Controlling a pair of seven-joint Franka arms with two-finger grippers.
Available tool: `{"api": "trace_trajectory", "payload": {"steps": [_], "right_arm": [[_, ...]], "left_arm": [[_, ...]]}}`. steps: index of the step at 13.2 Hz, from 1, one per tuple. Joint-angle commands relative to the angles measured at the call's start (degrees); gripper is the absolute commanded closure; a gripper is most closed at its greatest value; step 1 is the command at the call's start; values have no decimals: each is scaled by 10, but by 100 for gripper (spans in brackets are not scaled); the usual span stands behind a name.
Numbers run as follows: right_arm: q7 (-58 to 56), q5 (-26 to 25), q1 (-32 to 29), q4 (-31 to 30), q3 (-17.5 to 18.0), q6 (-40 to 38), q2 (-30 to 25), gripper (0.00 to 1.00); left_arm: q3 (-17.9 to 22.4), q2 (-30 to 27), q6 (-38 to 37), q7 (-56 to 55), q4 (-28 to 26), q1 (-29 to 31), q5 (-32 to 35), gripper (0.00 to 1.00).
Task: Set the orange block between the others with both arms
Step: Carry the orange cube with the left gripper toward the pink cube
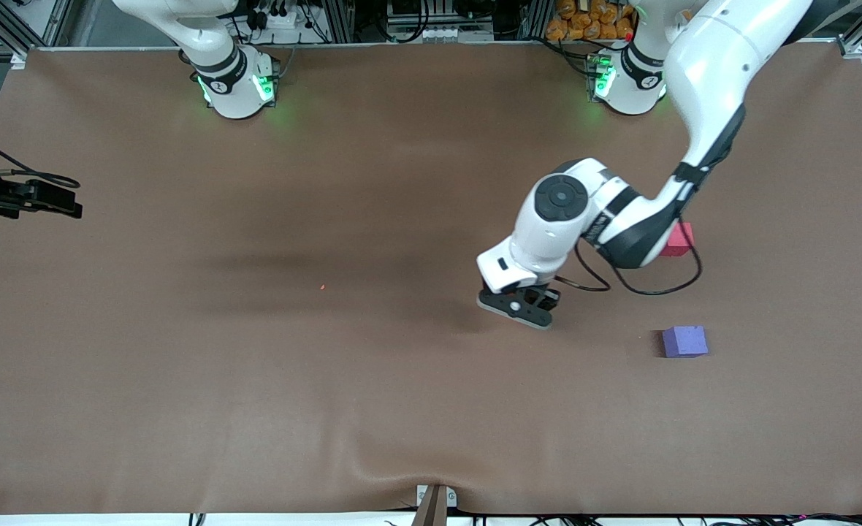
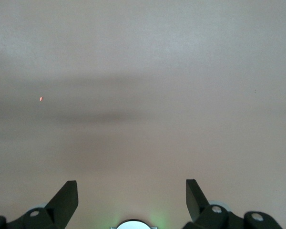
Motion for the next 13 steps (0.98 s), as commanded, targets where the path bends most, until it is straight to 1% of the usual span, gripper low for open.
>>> {"api": "trace_trajectory", "payload": {"steps": [1, 3, 5, 6, 8, 10, 11, 13], "right_arm": [[-2, 1, -6, -8, 9, -4, -11, 0], [-2, 1, -6, -8, 9, -4, -13, 0], [-2, 2, -6, -8, 9, -4, -13, 0], [-2, 2, -6, -8, 9, -4, -13, 0], [-2, 2, -6, -8, 9, -4, -13, 0], [-2, 1, -6, -8, 9, -5, -13, 0], [-2, 1, -6, -8, 9, -5, -13, 0], [-4, 0, -6, -8, 9, -4, -13, 0]], "left_arm": [[-10, -40, -80, 27, 10, 28, -38, 100], [-9, -76, -143, 20, 10, 48, -67, 100], [-8, -105, -205, 3, 6, 74, -70, 100], [-8, -110, -232, -5, 5, 88, -70, 100], [-8, -122, -252, -9, 1, 120, -70, 100], [-10, -127, -267, -10, 1, 166, -76, 100], [-9, -137, -266, -17, -5, 188, -91, 100], [-9, -144, -253, -24, -26, 235, -96, 100]]}}
